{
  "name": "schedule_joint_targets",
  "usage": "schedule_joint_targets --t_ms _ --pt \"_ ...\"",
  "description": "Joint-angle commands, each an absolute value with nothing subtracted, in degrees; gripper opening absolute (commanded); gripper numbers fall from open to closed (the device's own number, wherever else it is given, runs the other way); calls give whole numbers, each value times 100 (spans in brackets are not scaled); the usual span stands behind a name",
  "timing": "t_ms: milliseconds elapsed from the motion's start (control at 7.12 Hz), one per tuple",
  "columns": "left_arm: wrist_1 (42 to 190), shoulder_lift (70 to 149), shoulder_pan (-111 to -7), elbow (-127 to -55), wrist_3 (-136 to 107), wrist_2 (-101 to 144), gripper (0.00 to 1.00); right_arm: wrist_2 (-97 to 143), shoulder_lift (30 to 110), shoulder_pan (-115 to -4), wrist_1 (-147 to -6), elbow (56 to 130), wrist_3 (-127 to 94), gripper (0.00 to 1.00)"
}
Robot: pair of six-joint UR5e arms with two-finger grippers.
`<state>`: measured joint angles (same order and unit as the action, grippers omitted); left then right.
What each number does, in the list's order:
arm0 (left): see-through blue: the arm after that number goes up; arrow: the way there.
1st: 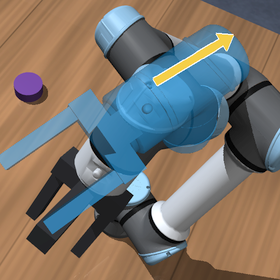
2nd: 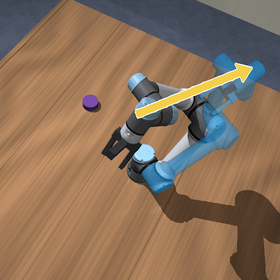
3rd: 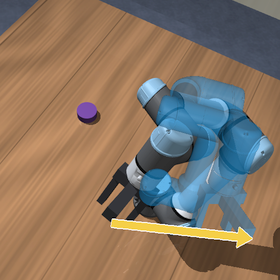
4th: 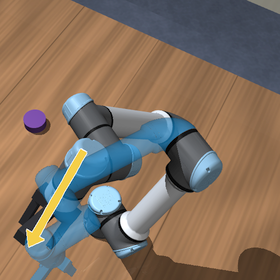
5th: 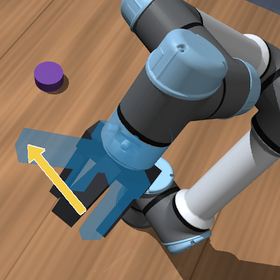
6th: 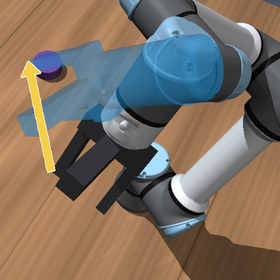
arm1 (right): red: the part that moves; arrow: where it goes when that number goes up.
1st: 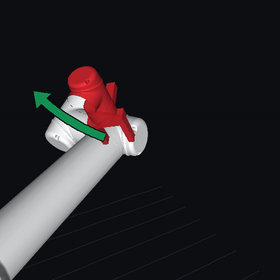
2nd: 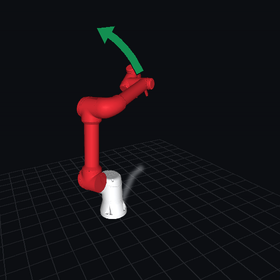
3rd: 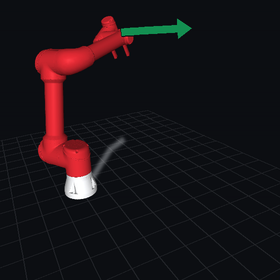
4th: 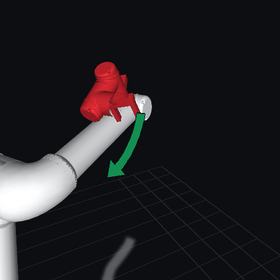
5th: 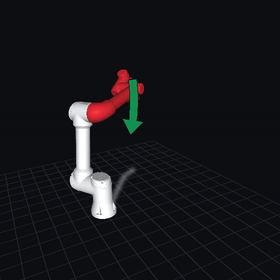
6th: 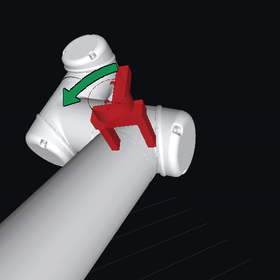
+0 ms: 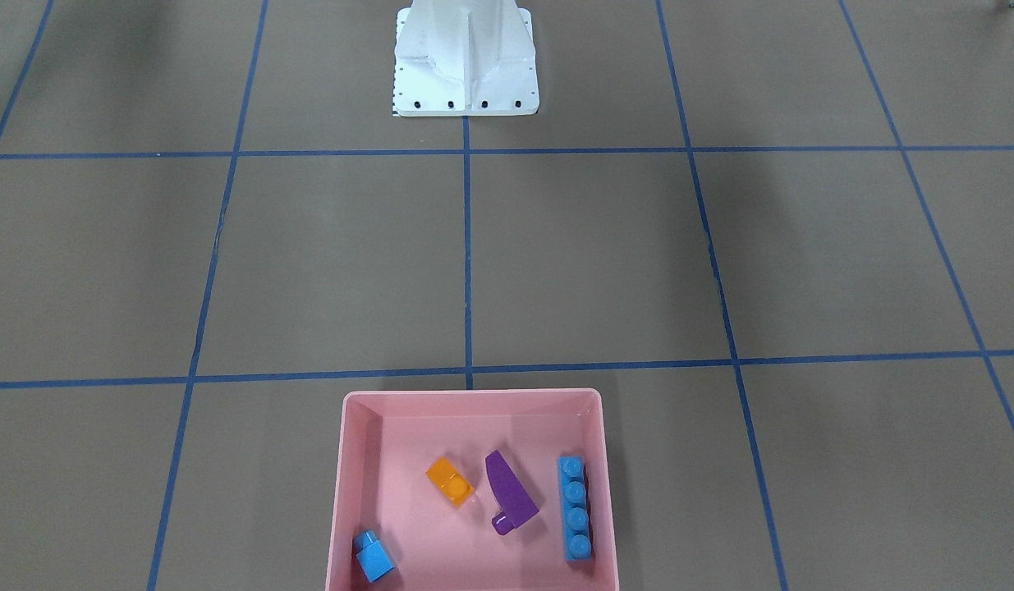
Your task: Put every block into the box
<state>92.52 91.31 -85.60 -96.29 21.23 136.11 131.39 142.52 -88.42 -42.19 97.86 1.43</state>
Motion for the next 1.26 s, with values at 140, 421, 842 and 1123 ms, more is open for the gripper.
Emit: schedule_joint_targets --t_ms 140,421,842,1123 --pt "9255 8912 -8701 -9606 2294 13649 100 13184 14238 -8842 -3859 9186 132 97" --pt "9255 8869 -8701 -9606 2276 13650 100 13166 14177 -8842 -3395 8677 149 95" --pt "9316 8833 -8701 -9615 2285 13658 100 13166 13791 -8833 -3384 8185 272 95" --pt "9316 8833 -8701 -9615 2285 13658 100 13183 13633 -8833 -3384 7824 525 95"
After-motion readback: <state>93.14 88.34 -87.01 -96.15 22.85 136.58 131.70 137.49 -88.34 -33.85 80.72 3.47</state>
